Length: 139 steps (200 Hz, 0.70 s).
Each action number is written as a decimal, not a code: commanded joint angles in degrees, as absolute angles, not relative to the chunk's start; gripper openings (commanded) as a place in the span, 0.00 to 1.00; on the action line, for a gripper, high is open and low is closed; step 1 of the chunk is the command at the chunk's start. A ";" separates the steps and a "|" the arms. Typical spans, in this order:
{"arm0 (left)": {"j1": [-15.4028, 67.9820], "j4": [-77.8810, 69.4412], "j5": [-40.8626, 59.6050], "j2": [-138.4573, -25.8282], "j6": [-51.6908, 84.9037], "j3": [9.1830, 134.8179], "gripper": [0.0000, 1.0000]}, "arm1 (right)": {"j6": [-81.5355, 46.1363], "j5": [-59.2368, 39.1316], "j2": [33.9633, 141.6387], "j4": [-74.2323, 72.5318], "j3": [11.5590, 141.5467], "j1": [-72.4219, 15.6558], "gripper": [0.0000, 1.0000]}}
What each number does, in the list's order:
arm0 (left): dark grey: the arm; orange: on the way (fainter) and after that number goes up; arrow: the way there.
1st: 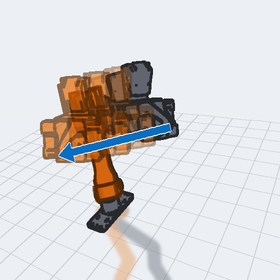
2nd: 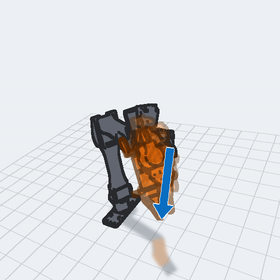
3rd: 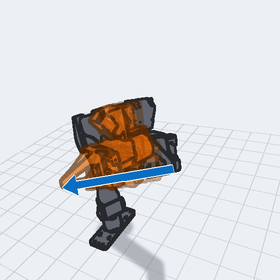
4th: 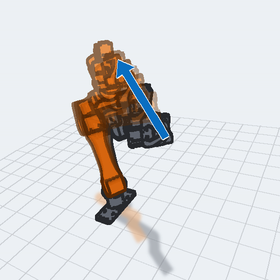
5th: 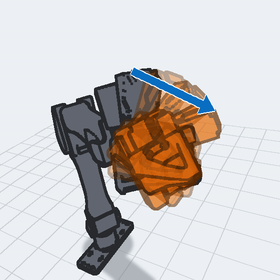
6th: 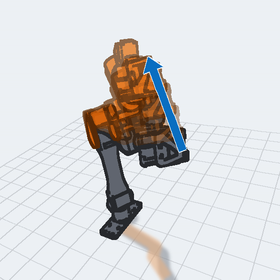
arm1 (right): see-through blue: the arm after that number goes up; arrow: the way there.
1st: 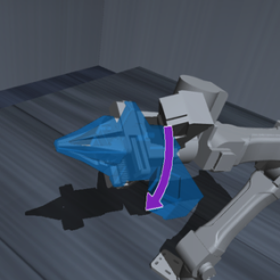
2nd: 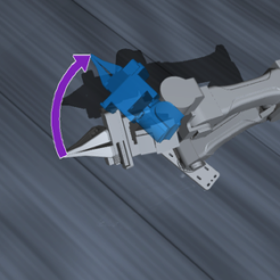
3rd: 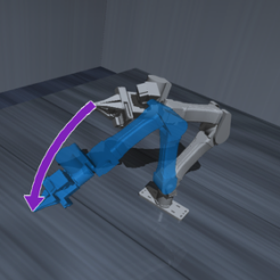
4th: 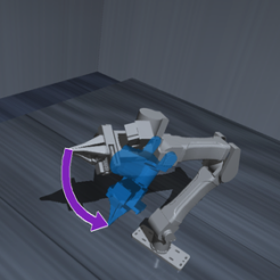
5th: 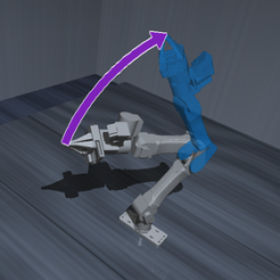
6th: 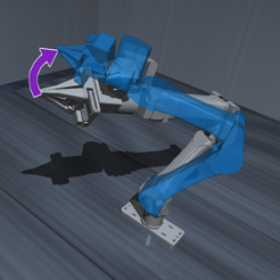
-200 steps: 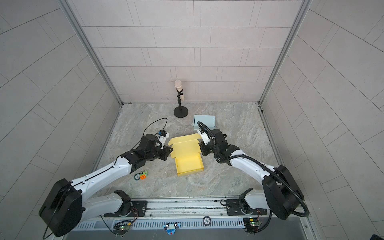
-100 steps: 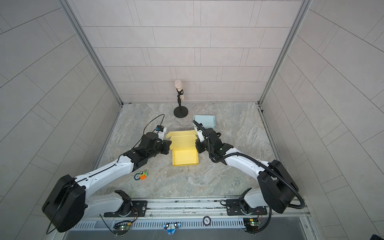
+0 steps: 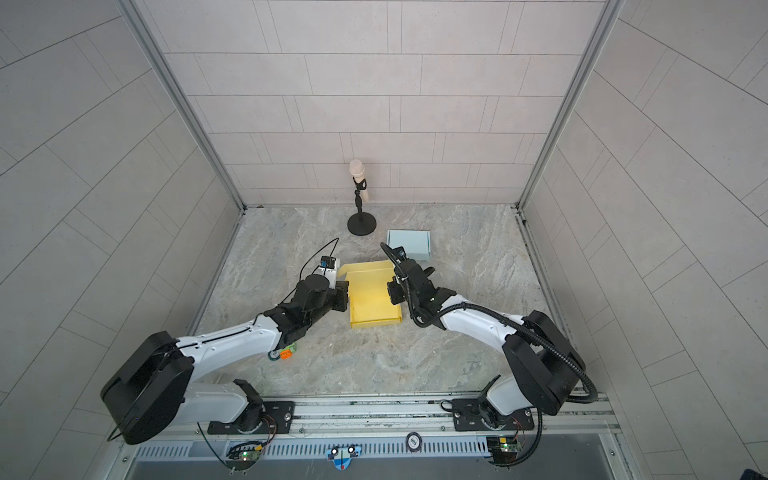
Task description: Fold the paper box
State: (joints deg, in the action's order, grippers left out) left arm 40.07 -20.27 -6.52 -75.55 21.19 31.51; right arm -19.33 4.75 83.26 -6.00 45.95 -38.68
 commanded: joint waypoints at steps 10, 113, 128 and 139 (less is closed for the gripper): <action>44.23 -29.62 -7.82 -74.47 18.64 27.26 0.00 | -21.57 5.81 82.56 -9.88 44.26 -42.02 0.11; 52.24 -37.87 -19.95 -75.75 21.75 21.44 0.00 | -24.68 16.50 78.37 -12.02 38.14 -50.62 0.14; 52.51 -39.85 -20.55 -76.34 21.71 20.21 0.00 | -25.80 18.37 78.14 -13.06 37.24 -51.62 0.14; 52.54 -41.49 -20.53 -76.85 21.50 19.34 0.00 | -26.85 19.84 78.05 -13.61 36.78 -52.24 0.14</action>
